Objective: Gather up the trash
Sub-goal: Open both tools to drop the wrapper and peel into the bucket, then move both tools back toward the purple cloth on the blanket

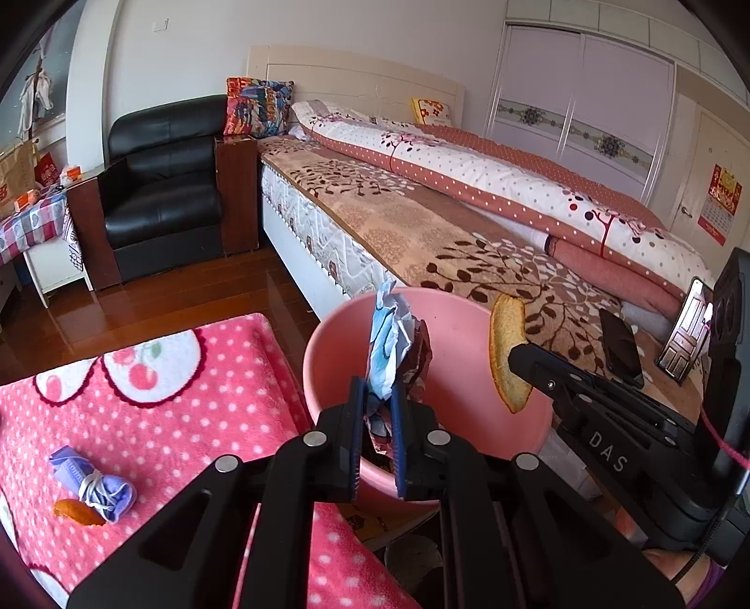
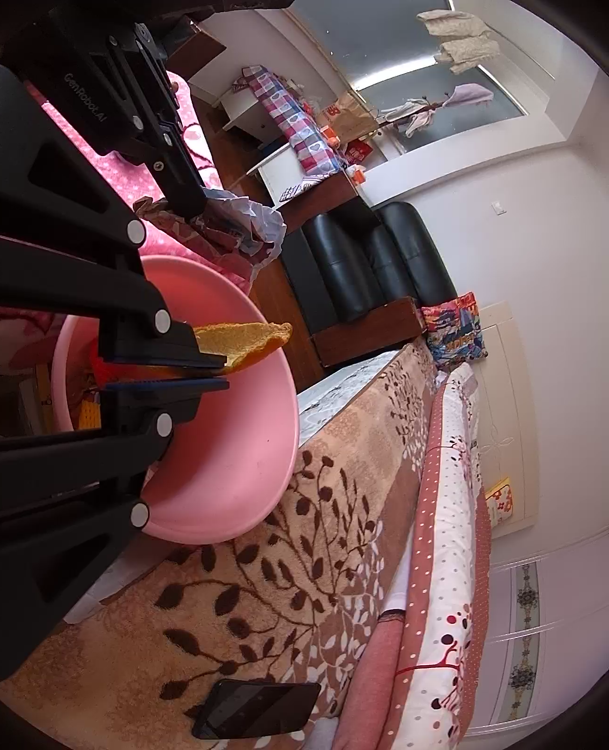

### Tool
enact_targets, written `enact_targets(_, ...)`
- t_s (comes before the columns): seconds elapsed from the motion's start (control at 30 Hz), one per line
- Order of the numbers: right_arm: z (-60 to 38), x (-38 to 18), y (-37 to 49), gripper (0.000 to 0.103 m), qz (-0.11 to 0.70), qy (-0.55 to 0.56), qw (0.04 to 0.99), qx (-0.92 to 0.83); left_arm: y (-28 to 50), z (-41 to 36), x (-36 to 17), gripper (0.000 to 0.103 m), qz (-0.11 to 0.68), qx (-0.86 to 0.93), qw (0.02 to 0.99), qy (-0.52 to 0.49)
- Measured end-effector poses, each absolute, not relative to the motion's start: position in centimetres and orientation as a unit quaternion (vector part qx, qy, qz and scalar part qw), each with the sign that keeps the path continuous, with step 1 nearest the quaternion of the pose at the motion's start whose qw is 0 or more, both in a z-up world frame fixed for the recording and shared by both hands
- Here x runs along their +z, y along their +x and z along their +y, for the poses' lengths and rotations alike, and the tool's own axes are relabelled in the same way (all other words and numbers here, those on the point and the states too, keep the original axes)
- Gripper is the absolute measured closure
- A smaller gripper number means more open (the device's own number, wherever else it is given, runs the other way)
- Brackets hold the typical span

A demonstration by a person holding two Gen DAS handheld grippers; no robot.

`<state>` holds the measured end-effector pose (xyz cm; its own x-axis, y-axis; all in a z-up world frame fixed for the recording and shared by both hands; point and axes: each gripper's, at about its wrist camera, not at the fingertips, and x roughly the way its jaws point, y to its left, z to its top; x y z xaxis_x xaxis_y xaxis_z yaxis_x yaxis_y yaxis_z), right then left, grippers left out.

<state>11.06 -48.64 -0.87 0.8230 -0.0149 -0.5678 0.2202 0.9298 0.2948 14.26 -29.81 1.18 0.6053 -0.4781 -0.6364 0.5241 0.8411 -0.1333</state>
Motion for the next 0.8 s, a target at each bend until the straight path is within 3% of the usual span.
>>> enact_targets(0.33,-49.5,-2.9,12.3,0.098,0.308,0.181,0.931,-0.071,15.5,-30.8,-0.8,0.092,0.371,-0.285,0.883,0.034)
enact_targets(0.63,-50.0,-3.4,12.3,0.096,0.312,0.181,0.929,-0.078,16.1,-30.5,-0.9,0.072,0.382,-0.283,0.880,0.026)
enact_targets(0.73,-50.0,-3.3,12.0,0.090,0.312,0.184,0.929,-0.078,15.9,-30.4,-0.6,0.071,0.378,-0.285,0.881,0.024)
enact_targets(0.8,-49.8,-3.0,11.8,0.076,0.309,0.182,0.930,-0.079,15.7,-30.2,-0.3,0.071,0.373,-0.285,0.882,0.023)
